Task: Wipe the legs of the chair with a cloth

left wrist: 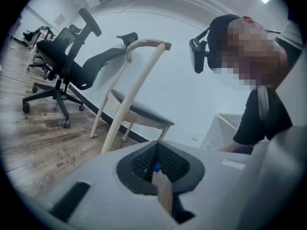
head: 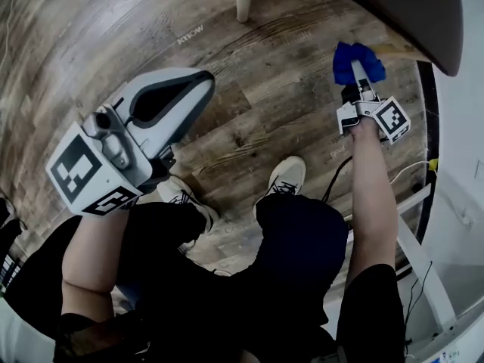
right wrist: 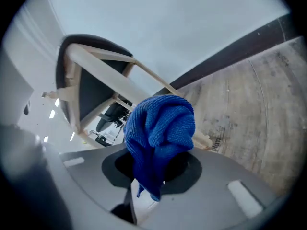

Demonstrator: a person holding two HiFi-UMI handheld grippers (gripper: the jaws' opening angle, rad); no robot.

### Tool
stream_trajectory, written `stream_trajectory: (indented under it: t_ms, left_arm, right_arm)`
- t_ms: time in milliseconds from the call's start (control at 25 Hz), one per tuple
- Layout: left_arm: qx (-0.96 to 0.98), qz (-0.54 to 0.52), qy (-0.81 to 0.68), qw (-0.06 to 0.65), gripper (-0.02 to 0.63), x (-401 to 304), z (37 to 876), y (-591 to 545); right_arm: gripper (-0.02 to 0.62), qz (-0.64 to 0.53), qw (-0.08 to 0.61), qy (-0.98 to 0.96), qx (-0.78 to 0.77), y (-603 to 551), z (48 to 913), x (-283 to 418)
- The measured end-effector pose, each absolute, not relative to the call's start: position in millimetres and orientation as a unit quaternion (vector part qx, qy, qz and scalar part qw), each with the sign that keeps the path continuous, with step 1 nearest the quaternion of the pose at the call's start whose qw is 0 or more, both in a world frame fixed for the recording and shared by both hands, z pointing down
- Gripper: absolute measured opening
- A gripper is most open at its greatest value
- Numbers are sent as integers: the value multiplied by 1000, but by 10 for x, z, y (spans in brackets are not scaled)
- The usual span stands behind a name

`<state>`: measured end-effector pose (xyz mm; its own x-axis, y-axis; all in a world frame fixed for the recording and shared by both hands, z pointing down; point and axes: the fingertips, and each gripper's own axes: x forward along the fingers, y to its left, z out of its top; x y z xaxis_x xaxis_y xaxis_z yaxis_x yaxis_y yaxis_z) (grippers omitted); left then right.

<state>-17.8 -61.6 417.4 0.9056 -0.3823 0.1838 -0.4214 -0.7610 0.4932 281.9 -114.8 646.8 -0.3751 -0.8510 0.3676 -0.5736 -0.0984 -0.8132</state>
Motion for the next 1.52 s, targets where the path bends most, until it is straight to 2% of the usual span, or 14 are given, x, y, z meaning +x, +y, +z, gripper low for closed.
stream_trajectory:
  t_ms: [240, 400, 520, 680, 840, 1080, 1400, 1520]
  left_arm:
    - [917, 78, -287, 267, 0, -367, 3886, -197]
    - [892, 106, -305, 316, 0, -578, 3549, 162]
    - [879, 132, -301, 346, 0, -689, 3177, 408]
    - [875, 152, -297, 352, 0, -664, 2428, 620]
    - [877, 133, -289, 359, 0, -520, 1413, 700]
    - [892, 84, -288, 337, 0, -130, 223, 460]
    - [901, 46, -265, 342, 0, -138, -1088, 1008]
    - [906, 28, -244, 346, 0, -121, -1361, 1172]
  right_arm:
    - [95, -506, 136, 671, -525, -613, 5060, 2588]
    - [97, -519, 109, 675, -513, -189, 4221, 2507]
    - [97, -513, 86, 694, -498, -2, 3590, 2461]
    - [97, -492, 80, 738, -454, 116, 2568, 2316]
    - [97, -466, 73, 772, -426, 235, 1356, 2112]
    - [97, -429, 110, 808, -388, 198, 65, 2024]
    - [97, -392, 132, 824, -387, 992, -1416, 1631]
    - [97, -374, 149, 833, -380, 1213, -1704, 1471]
